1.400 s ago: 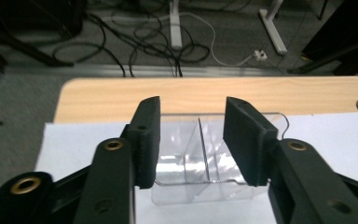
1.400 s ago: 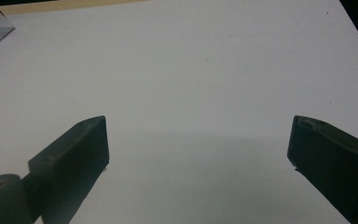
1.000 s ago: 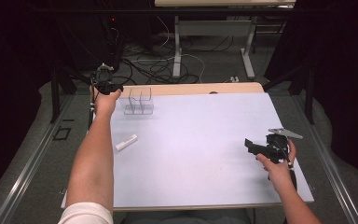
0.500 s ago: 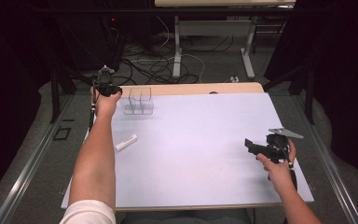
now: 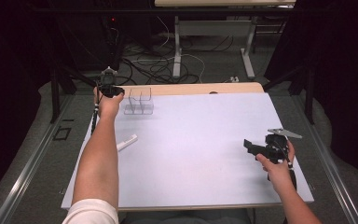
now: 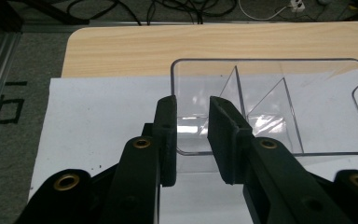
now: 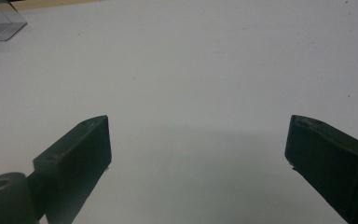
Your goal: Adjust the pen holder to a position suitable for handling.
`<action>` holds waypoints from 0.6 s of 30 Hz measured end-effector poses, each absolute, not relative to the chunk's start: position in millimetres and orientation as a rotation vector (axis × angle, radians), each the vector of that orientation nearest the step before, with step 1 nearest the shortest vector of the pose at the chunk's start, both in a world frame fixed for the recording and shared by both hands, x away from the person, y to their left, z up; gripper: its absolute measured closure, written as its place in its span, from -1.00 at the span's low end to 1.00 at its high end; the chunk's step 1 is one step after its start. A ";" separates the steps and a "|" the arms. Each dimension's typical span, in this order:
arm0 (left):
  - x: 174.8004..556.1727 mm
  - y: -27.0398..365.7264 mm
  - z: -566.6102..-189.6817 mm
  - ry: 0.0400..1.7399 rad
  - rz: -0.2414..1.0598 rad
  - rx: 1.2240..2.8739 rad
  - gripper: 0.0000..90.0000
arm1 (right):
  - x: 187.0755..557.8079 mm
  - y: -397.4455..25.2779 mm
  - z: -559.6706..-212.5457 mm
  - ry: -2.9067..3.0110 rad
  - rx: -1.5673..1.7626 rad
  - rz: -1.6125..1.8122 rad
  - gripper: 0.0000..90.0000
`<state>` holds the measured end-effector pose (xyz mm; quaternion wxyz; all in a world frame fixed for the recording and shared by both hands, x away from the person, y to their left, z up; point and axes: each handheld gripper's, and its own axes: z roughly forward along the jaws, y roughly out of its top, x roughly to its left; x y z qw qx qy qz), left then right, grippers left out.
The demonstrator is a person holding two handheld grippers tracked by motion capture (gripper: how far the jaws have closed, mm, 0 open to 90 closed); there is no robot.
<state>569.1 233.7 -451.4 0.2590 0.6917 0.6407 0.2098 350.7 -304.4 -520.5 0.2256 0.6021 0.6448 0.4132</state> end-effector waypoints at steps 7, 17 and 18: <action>569.3 236.8 -454.5 1.760 0.574 1.876 0.63 | 351.0 -303.9 -521.3 1.784 1.657 1.145 -0.85; 566.7 238.8 -460.5 1.741 0.570 1.847 0.74 | 350.8 -304.2 -521.5 1.798 1.658 1.146 -0.85; 566.7 238.7 -460.4 1.740 0.569 1.849 0.78 | 351.2 -304.3 -522.0 1.798 1.651 1.141 -0.85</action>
